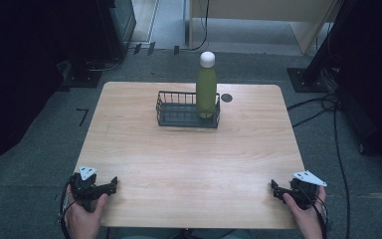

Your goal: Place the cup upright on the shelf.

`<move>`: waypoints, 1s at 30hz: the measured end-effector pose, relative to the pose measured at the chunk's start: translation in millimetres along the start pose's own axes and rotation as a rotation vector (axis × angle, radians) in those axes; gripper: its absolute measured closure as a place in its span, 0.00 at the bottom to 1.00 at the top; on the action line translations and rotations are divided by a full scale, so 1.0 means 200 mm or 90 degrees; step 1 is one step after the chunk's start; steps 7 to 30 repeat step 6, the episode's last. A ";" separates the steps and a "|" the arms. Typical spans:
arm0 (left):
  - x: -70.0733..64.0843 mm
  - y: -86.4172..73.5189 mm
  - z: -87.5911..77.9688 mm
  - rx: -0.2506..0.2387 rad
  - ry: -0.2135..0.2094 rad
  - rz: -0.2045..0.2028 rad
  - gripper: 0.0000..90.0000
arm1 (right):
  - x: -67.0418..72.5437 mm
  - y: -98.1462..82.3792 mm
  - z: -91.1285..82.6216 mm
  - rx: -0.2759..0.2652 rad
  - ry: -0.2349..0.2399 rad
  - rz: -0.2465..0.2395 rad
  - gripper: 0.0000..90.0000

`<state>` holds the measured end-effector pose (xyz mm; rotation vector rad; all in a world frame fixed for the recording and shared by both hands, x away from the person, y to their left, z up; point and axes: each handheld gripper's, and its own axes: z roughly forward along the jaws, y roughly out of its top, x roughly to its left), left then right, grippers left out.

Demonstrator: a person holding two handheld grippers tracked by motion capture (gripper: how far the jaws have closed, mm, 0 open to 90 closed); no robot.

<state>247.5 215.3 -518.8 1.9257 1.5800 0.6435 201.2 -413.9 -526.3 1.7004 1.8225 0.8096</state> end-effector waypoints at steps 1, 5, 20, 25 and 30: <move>0.00 0.00 0.00 0.000 0.000 0.000 0.00 | 0.00 0.00 0.00 0.000 0.000 0.000 0.07; 0.00 0.00 0.00 0.000 0.000 0.000 0.00 | 0.00 0.00 0.00 -0.001 -0.003 0.000 0.07; 0.00 0.00 0.00 0.000 0.000 0.000 0.00 | 0.00 0.00 0.00 -0.001 -0.003 0.000 0.07; 0.00 0.00 0.00 0.000 0.000 0.000 0.00 | 0.00 0.00 0.00 -0.001 -0.003 0.000 0.07; 0.00 0.00 0.00 0.000 0.000 0.000 0.00 | 0.00 0.00 0.00 -0.001 -0.003 0.000 0.07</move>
